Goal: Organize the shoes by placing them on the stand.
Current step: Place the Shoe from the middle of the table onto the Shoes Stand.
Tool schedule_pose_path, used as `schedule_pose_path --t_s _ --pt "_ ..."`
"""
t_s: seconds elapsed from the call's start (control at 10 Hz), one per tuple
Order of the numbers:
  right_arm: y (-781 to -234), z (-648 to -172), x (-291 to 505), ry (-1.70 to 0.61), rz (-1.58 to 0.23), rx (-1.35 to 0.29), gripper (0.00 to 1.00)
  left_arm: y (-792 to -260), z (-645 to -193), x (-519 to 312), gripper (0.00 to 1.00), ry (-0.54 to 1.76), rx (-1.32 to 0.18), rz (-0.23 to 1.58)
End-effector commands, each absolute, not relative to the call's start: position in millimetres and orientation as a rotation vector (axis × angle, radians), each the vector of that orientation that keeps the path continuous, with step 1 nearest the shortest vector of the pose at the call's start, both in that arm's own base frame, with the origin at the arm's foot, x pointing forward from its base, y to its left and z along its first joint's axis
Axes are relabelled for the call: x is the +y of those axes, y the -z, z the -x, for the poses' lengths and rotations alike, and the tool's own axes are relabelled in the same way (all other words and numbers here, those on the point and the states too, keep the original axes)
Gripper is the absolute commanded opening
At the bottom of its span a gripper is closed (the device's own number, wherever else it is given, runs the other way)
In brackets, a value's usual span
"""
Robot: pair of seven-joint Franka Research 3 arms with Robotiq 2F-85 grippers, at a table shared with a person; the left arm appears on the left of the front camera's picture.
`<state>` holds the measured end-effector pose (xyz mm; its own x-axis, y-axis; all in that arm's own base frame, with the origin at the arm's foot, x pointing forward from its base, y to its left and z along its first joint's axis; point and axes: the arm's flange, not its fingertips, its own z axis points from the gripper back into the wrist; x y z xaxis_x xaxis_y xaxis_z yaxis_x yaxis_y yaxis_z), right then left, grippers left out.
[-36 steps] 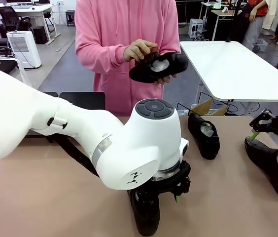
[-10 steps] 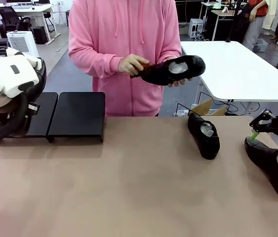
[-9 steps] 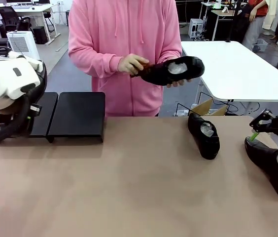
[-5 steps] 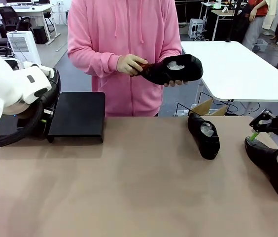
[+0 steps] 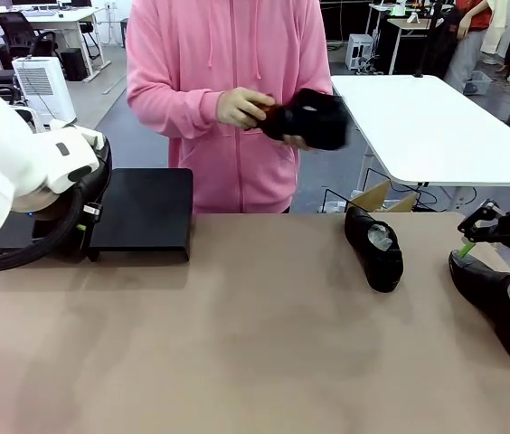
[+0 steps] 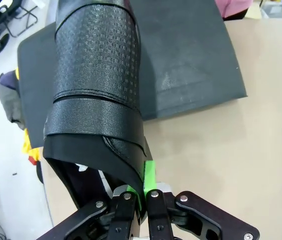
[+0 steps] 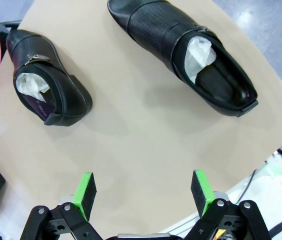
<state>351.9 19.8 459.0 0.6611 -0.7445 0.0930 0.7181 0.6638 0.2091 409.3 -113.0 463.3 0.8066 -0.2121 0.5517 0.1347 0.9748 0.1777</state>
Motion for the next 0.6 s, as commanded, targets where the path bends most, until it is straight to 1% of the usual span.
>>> schedule_pose_path --t_s 0.0,0.3,0.5 --pt "-458.8 -351.3 20.5 0.831 -0.155 -0.182 1.0 -462.8 -445.7 -115.8 0.0 0.237 -0.6 -0.164" --pt "-458.8 -351.3 20.5 0.831 -0.155 -0.182 1.0 -456.9 -481.6 -119.6 0.0 0.25 -0.579 -0.177" --pt "-458.8 -351.3 20.5 0.831 -0.155 -0.182 1.0 -447.1 -498.7 -119.3 0.0 0.22 -0.565 -0.157"
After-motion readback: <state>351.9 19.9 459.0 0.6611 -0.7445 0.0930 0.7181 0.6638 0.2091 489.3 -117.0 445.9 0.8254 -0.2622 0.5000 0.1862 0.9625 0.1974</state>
